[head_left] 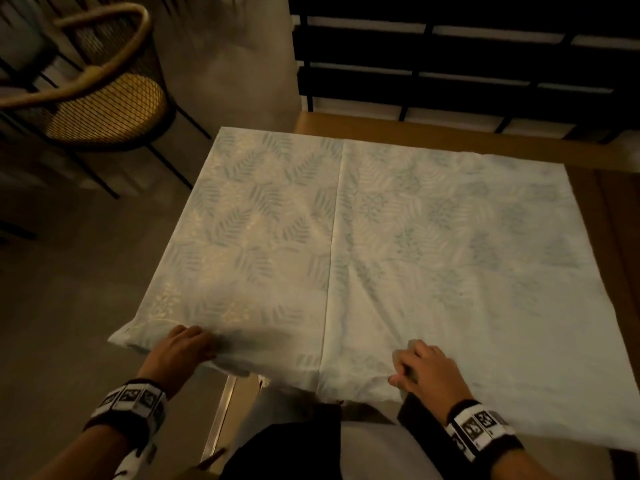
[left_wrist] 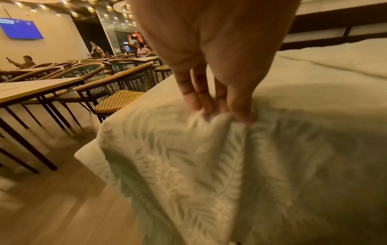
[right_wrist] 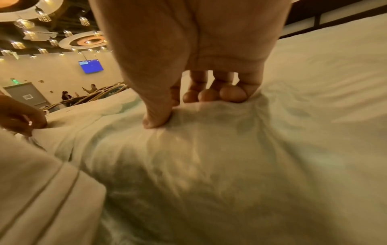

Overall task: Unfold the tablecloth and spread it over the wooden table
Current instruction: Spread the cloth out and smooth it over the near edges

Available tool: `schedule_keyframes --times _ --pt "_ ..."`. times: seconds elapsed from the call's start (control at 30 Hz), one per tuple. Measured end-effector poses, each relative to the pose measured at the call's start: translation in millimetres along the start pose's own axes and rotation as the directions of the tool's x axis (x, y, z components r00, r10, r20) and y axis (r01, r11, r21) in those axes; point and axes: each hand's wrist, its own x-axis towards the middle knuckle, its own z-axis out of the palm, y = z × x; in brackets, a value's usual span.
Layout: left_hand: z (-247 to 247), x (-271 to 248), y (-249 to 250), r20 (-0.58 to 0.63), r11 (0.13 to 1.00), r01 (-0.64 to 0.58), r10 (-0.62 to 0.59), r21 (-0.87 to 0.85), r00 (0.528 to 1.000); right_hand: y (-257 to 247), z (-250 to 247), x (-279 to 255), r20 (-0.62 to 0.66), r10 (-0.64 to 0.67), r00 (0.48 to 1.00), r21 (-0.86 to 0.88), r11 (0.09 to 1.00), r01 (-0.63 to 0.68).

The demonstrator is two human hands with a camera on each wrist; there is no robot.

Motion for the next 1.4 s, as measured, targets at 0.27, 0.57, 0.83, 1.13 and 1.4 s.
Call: schedule_keyframes --times 0.27,0.57,0.83,1.13,1.4 --pt "-76 92 -10 0.033 0.996 0.089 -0.088 -0.013 0.996 -11 -75 72 0.036 0.089 0.995 0.230 0.968 -0.095" --pt "-194 392 -67 -0.244 0.984 0.116 -0.145 -0.132 0.959 21 -243 334 -0.451 0.425 0.785 0.323 0.897 -0.300" --pt "-193 514 -105 -0.172 0.988 0.087 -0.109 -0.129 0.979 68 -249 422 -0.355 0.517 0.779 0.328 0.849 -0.414" --pt "-188 523 -63 -0.212 0.995 -0.017 -0.005 -0.101 0.977 109 -271 403 -0.385 0.586 0.713 0.345 0.808 -0.478" --pt "-146 315 -123 -0.257 0.979 -0.015 -0.038 -0.202 0.966 -51 -161 271 -0.343 0.252 0.905 0.254 0.952 -0.169"
